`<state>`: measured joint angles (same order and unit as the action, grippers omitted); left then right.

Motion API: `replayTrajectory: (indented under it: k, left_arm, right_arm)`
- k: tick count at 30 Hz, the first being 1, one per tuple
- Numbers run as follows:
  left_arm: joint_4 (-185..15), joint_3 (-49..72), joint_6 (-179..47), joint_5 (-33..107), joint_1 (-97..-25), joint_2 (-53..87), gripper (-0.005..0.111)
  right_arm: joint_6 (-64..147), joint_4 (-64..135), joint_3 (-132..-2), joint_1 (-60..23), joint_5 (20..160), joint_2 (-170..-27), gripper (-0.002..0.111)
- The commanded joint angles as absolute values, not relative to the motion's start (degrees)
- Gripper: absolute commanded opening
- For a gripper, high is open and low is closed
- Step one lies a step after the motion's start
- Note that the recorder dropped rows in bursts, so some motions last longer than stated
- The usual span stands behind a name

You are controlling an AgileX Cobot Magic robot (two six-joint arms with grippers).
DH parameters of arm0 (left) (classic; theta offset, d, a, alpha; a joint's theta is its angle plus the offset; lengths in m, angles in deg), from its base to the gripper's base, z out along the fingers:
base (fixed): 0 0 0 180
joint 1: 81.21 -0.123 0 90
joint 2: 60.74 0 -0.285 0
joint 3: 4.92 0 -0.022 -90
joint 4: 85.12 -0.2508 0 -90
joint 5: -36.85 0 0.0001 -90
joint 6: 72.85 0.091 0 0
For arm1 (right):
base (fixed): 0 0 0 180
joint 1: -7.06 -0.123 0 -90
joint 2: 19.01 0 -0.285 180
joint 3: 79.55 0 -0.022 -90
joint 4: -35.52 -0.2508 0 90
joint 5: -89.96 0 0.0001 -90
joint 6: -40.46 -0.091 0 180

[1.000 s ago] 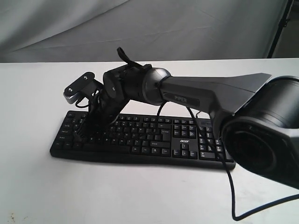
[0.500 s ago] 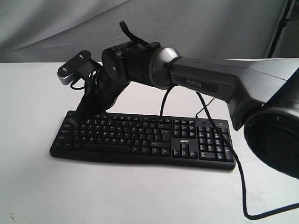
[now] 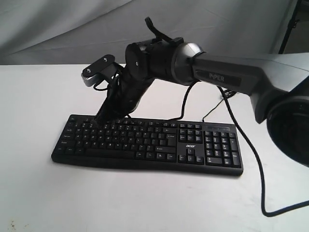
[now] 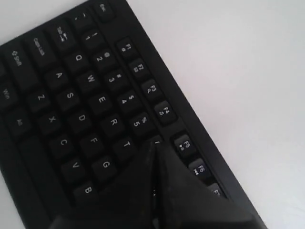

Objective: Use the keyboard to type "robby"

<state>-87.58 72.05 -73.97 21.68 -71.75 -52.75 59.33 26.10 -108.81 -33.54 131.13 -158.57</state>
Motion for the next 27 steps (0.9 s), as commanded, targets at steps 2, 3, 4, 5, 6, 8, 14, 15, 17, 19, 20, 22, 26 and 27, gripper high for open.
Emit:
replayTrajectory:
  k: [2,3,4,5,6,8,14,15,17,19,20,22,26,27]
  left_arm:
    - [-87.85,72.3,-74.13,21.99,-71.39,-52.95,0.0]
    - [-87.85,72.3,-74.13,21.99,-71.39,-52.95,0.0]
    - [-87.85,72.3,-74.13,21.99,-71.39,-52.95,0.0]
    - [-87.85,72.3,-74.13,21.99,-71.39,-52.95,0.0]
    - [-87.85,72.3,-74.13,21.99,-71.39,-52.95,0.0]
    - [-87.85,72.3,-74.13,21.99,-71.39,-52.95,0.0]
    - [-87.85,72.3,-74.13,21.99,-71.39,-52.95,0.0]
    - [-87.85,72.3,-74.13,21.99,-71.39,-52.95,0.0]
    - [-87.85,72.3,-74.13,21.99,-71.39,-52.95,0.0]
    - [-87.85,72.3,-74.13,21.99,-71.39,-52.95,0.0]
    - [-87.85,72.3,-74.13,21.99,-71.39,-52.95,0.0]
    - [-87.85,72.3,-74.13,21.99,-71.39,-52.95,0.0]
    - [-87.85,72.3,-74.13,21.99,-71.39,-52.95,0.0]
    - [-87.85,72.3,-74.13,21.99,-71.39,-52.95,0.0]
  right_arm:
    - [59.71,27.42,-100.54,-32.62,124.16,-153.9,0.0]
    - [59.71,27.42,-98.71,-32.2,122.96,-152.95,0.0]
    - [59.71,27.42,-97.0,-31.65,121.92,-152.01,0.0]
    - [59.71,27.42,-95.28,-31.05,120.87,-151.04,0.0]
    - [59.71,27.42,-93.63,-30.56,120.0,-150.08,0.0]
    - [60.36,26.99,-90.95,-29.79,118.97,-148.68,0.0]
    - [68.12,20.37,-86.11,-29.44,116.26,-147.16,0.0]
    - [70.56,17.86,-86.11,-29.44,116.13,-147.59,0.0]
    - [73.97,14.42,-86.11,-29.44,115.87,-147.93,0.0]
    - [74.79,13.85,-86.11,-29.44,115.87,-148.28,0.0]
    - [74.79,13.85,-86.11,-29.44,115.87,-148.28,0.0]
    - [74.92,13.97,-86.11,-29.44,116.12,-148.37,0.0]
    - [76.78,15.86,-86.11,-29.44,116.12,-148.37,0.0]
    - [77.67,15.86,-86.11,-29.44,116.28,-148.37,0.0]
